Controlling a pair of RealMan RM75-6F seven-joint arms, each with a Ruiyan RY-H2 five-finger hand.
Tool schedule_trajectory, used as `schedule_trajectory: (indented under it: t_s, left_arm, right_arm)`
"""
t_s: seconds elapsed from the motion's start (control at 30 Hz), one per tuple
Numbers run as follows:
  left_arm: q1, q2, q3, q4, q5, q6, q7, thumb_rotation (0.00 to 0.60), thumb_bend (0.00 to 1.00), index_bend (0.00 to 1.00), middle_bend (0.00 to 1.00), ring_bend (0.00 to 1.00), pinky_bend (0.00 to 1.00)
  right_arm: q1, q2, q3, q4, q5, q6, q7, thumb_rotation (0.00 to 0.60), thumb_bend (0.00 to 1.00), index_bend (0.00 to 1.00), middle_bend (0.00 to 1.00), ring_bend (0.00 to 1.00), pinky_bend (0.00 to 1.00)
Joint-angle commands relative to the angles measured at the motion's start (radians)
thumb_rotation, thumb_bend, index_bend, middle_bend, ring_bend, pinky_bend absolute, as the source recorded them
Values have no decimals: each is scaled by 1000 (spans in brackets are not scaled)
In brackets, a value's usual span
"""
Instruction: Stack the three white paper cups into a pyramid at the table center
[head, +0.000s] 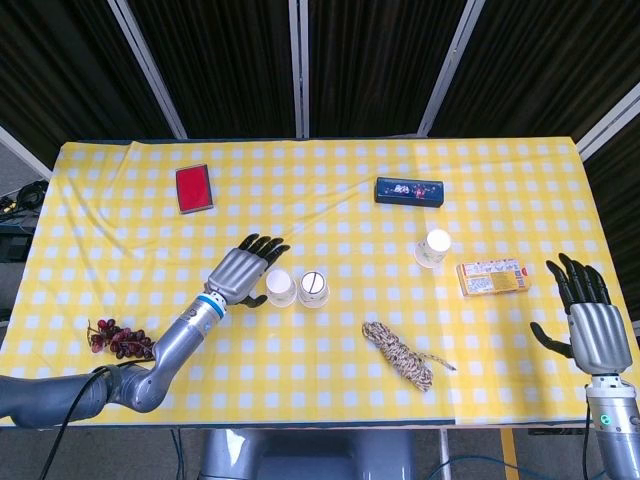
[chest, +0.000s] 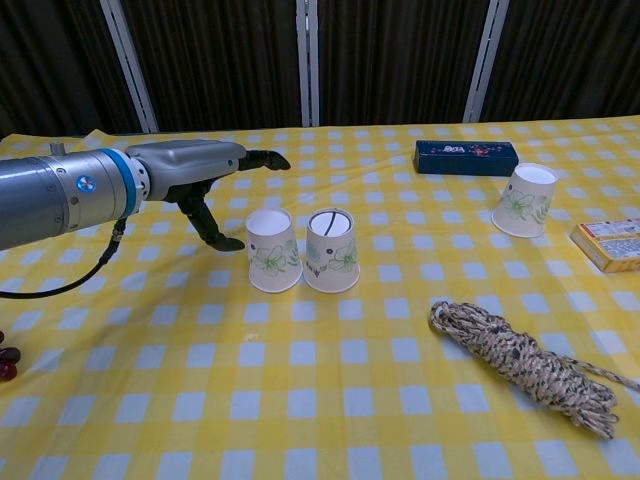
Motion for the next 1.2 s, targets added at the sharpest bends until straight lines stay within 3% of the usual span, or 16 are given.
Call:
schedule_trajectory:
  t_s: [0.03,0.33,0.53,0.67,0.83,1.0,1.2]
  left_arm:
    - [29,31,4,-31,30,39,-26,600,276,0,0,0,0]
    - [234,199,88,-121,234,273,-197,600,275,0,0,0,0]
    - [388,306,150,-131,297,438,-248,600,274,0,0,0,0]
    - [431,354,151,-144,320,472,-287,600,274,0,0,0,0]
    - [460,380,135,-151,348,496,-331,600,274,0,0,0,0]
    - [468,392,124,-141,353,471,-368,600,274,0,0,0,0]
    - [473,394,112,-133,353,456,-382,600,274,0,0,0,0]
  right_arm:
    - [2,-4,-1,3,6,-7,-9,600,142,15,0,0,0]
    - [33,-31,25,19,54,-56,-67,600,142,21,0,0,0]
    - [149,-17,97,-61,90,-163,-191,600,142,84,0,0,0]
    - [242,-19,149,-104,174,-278,-295,600,142,106,0,0,0]
    - [372,-68,201,-68,322,-428,-415,600,143,191,0,0,0]
    - [469,-131,216,22,445,-519,-503,600,146,262,1,0,0]
    - [517,-162,216,83,532,-569,-541,600,145,276,3,0,0]
